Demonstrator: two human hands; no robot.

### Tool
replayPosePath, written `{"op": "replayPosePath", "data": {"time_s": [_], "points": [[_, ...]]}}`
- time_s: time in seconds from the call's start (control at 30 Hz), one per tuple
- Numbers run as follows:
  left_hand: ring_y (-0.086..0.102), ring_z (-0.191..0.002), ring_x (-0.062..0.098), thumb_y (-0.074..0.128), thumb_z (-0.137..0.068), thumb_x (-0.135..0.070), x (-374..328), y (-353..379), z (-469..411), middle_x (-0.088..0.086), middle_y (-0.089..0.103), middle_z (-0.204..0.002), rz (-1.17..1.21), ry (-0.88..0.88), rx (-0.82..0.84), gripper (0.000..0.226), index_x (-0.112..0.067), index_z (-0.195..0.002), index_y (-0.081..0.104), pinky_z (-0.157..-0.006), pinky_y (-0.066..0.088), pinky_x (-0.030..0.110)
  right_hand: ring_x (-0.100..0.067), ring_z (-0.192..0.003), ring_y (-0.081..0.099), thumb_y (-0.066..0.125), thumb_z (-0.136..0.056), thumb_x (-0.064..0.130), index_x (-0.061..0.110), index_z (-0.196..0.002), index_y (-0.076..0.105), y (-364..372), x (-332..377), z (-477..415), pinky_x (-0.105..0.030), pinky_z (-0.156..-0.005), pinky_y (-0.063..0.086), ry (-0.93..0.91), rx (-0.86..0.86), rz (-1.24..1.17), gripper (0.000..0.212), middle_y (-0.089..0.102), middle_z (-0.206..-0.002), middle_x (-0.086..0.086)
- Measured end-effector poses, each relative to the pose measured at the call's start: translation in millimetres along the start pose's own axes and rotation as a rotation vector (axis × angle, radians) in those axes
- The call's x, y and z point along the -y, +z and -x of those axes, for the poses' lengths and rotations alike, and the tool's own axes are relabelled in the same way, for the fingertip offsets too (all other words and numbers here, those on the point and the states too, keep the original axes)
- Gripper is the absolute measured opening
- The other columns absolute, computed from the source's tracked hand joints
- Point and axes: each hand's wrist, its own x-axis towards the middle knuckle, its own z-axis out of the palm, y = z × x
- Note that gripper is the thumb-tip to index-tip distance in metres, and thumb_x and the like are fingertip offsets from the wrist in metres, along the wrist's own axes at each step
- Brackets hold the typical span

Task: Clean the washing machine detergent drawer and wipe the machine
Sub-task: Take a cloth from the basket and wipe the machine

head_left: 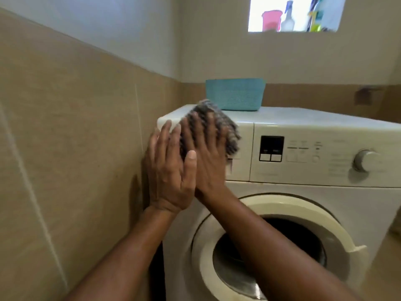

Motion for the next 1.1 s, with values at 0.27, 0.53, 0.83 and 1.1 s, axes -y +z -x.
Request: {"op": "replayPosePath", "data": {"time_s": [0.27, 0.53, 0.83, 1.1], "points": [[0.036, -0.146, 0.029, 0.029, -0.099, -0.045, 20.5, -34.1, 7.0, 0.013, 0.044, -0.155, 0.042, -0.099, 0.094, 0.064, -0.005, -0.145, 0.050, -0.123, 0.021, 0.044, -0.022, -0.155, -0.006, 0.039, -0.103, 0.042, 0.019, -0.160, 0.015, 7.1, 10.2, 48.0, -0.047, -0.125, 0.004, -0.341, 0.202, 0.077, 0.067, 0.008, -0.168, -0.003], [0.035, -0.145, 0.022, 0.028, -0.100, -0.047, 11.3, -16.6, 44.4, 0.006, 0.043, -0.156, 0.078, -0.165, 0.173, 0.063, -0.010, -0.146, 0.049, -0.121, 0.026, 0.041, -0.025, -0.151, 0.020, 0.047, -0.091, 0.041, 0.015, -0.153, 0.040, -16.8, -33.3, 113.2, -0.055, -0.120, 0.015, 0.181, 0.149, 0.119, 0.067, 0.042, -0.156, -0.006], [0.037, -0.144, 0.023, 0.029, -0.097, -0.047, 21.9, -27.0, 31.3, 0.007, 0.045, -0.154, 0.128, -0.263, 0.088, 0.067, -0.008, -0.146, 0.050, -0.120, 0.026, 0.038, -0.030, -0.143, 0.040, 0.042, -0.088, 0.049, 0.015, -0.153, 0.039, 6.6, 41.0, 75.6, -0.055, -0.119, 0.007, 0.201, 0.211, 0.016, 0.074, 0.050, -0.151, -0.007], [0.038, -0.144, 0.016, 0.030, -0.097, -0.050, 15.2, -17.5, 39.9, 0.004, 0.046, -0.154, 0.222, -0.251, 0.151, 0.066, -0.012, -0.147, 0.048, -0.120, 0.031, 0.043, -0.026, -0.139, 0.043, 0.051, -0.093, 0.040, 0.017, -0.147, 0.048, 6.7, 36.5, 81.9, -0.049, -0.120, 0.022, 0.206, 0.056, -0.098, 0.059, 0.052, -0.148, -0.002]]}}
